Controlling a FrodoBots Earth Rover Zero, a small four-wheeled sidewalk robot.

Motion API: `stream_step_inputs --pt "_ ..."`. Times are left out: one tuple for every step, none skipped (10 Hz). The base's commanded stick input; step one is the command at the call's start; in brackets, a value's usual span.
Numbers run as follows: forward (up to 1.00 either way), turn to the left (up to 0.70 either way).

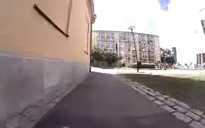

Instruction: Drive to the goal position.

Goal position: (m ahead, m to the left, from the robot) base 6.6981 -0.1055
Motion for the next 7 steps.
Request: stream_step_inputs --pt "0.85 0.00" --pt "0.85 -0.11" --pt "0.85 -0.25" --pt "0.85 -0.25" --pt "0.85 0.00" --pt "0.85 0.00" --pt "0.85 0.00"
